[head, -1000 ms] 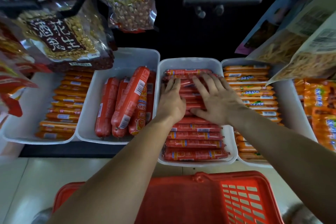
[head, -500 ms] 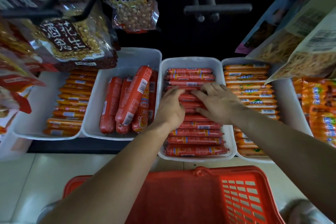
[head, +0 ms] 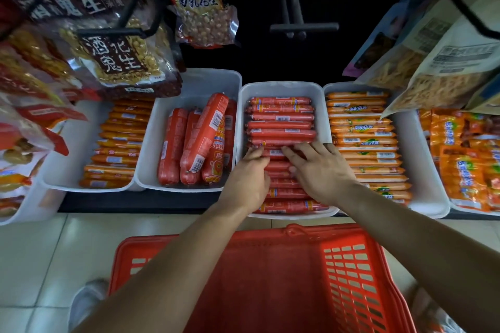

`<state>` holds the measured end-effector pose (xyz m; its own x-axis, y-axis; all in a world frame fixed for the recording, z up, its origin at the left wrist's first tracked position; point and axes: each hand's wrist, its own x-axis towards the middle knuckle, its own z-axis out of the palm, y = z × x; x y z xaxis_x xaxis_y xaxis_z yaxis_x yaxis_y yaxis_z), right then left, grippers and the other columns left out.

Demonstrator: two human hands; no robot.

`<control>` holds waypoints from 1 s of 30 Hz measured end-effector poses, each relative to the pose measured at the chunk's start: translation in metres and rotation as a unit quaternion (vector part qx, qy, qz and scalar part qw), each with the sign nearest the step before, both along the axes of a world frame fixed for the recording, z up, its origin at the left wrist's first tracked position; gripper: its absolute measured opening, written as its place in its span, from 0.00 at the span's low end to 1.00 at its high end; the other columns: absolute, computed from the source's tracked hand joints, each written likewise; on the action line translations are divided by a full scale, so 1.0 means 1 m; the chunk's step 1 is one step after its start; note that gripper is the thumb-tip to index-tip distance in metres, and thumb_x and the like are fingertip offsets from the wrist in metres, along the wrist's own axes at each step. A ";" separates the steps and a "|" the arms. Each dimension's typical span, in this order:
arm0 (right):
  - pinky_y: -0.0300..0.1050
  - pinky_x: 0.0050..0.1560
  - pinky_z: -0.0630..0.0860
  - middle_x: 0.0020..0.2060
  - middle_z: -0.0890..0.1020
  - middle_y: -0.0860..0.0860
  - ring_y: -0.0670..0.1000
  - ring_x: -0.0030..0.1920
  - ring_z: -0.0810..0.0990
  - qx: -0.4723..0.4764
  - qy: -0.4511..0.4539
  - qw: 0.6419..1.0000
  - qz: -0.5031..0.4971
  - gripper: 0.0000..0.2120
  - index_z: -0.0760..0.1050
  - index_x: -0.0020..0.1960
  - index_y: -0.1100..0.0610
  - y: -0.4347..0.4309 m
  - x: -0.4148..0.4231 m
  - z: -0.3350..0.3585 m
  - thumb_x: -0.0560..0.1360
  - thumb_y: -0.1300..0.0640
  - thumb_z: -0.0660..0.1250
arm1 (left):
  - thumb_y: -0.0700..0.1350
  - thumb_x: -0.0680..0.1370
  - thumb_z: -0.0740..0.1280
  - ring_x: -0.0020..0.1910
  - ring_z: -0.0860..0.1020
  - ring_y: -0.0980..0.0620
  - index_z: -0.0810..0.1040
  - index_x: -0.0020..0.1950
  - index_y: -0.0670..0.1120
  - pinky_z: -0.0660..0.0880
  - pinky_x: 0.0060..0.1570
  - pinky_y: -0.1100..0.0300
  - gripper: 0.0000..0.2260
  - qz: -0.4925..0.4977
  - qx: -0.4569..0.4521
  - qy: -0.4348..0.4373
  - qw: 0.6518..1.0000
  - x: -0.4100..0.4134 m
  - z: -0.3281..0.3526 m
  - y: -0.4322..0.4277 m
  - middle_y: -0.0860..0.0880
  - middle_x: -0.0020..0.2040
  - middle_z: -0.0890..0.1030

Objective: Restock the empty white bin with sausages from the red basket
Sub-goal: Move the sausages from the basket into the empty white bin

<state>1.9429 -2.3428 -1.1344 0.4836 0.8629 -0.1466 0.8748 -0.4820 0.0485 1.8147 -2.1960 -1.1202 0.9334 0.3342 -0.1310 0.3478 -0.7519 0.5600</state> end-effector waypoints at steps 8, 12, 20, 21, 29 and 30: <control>0.58 0.63 0.69 0.65 0.74 0.56 0.60 0.64 0.71 -0.005 -0.020 0.999 -0.026 0.26 0.64 0.77 0.49 0.012 0.009 -0.004 0.80 0.46 0.60 | 0.37 0.82 0.59 0.80 0.52 0.48 0.61 0.78 0.41 0.53 0.77 0.57 0.24 0.050 -0.018 0.013 0.998 0.010 -0.005 -0.002 0.45 0.81 0.56; 0.56 0.71 0.63 0.72 0.70 0.55 0.59 0.70 0.69 0.007 0.004 0.999 -0.043 0.28 0.60 0.79 0.50 0.011 0.005 -0.007 0.80 0.46 0.59 | 0.38 0.83 0.59 0.81 0.43 0.45 0.49 0.81 0.40 0.48 0.78 0.54 0.29 0.036 -0.017 0.103 0.994 0.019 -0.009 -0.004 0.43 0.82 0.46; 0.61 0.77 0.35 0.81 0.41 0.56 0.57 0.80 0.38 -0.122 -0.001 0.991 -0.061 0.33 0.27 0.77 0.48 0.020 0.010 -0.004 0.79 0.34 0.33 | 0.39 0.84 0.55 0.79 0.36 0.48 0.41 0.82 0.46 0.42 0.78 0.53 0.30 0.068 -0.119 0.086 0.987 0.018 -0.012 -0.008 0.48 0.81 0.37; 0.62 0.76 0.35 0.81 0.41 0.56 0.57 0.80 0.38 -0.130 -0.008 0.989 -0.067 0.33 0.26 0.77 0.47 0.024 0.012 -0.004 0.79 0.35 0.33 | 0.40 0.84 0.55 0.80 0.37 0.49 0.42 0.82 0.46 0.43 0.78 0.52 0.30 0.087 -0.140 0.066 0.984 0.018 -0.013 -0.009 0.49 0.82 0.38; 0.62 0.76 0.34 0.80 0.37 0.53 0.54 0.80 0.38 -0.122 0.007 0.992 -0.028 0.33 0.25 0.76 0.48 0.021 0.008 -0.007 0.79 0.34 0.33 | 0.45 0.84 0.59 0.80 0.40 0.53 0.43 0.82 0.50 0.49 0.79 0.50 0.32 0.129 -0.203 0.053 0.969 0.022 -0.021 -0.009 0.53 0.81 0.38; 0.62 0.76 0.34 0.80 0.36 0.53 0.54 0.80 0.37 -0.131 0.009 0.991 -0.033 0.33 0.25 0.76 0.48 0.022 0.008 -0.009 0.79 0.34 0.33 | 0.44 0.84 0.59 0.80 0.39 0.53 0.43 0.82 0.50 0.48 0.79 0.51 0.33 0.127 -0.198 0.057 0.970 0.022 -0.021 -0.009 0.53 0.81 0.38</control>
